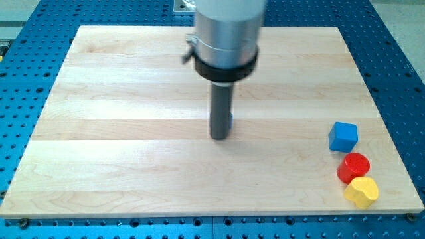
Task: Move the triangle in between the green blocks
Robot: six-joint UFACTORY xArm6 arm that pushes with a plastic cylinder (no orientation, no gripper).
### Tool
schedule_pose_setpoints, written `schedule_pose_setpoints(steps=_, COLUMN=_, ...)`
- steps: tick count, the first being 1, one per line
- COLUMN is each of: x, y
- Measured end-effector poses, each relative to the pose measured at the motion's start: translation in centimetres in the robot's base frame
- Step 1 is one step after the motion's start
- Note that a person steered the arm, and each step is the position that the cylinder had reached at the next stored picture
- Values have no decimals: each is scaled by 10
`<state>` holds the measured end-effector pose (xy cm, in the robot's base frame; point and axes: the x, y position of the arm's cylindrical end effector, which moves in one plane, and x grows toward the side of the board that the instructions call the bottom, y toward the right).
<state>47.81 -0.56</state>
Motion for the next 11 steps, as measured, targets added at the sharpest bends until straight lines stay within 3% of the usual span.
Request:
schedule_pose_setpoints(steps=1, x=-34, y=-4)
schedule_pose_setpoints(steps=3, x=-6, y=62)
schedule_pose_setpoints(steps=4, x=-22, y=78)
schedule_pose_setpoints(steps=5, x=-78, y=64)
schedule_pose_setpoints(steps=6, x=-54, y=77)
schedule_pose_setpoints(steps=7, x=-42, y=132)
schedule_pose_setpoints(steps=8, x=-84, y=125)
schedule_pose_setpoints(steps=9, x=-134, y=71)
schedule_pose_setpoints(steps=10, x=-111, y=67)
schedule_pose_setpoints(steps=11, x=-131, y=74)
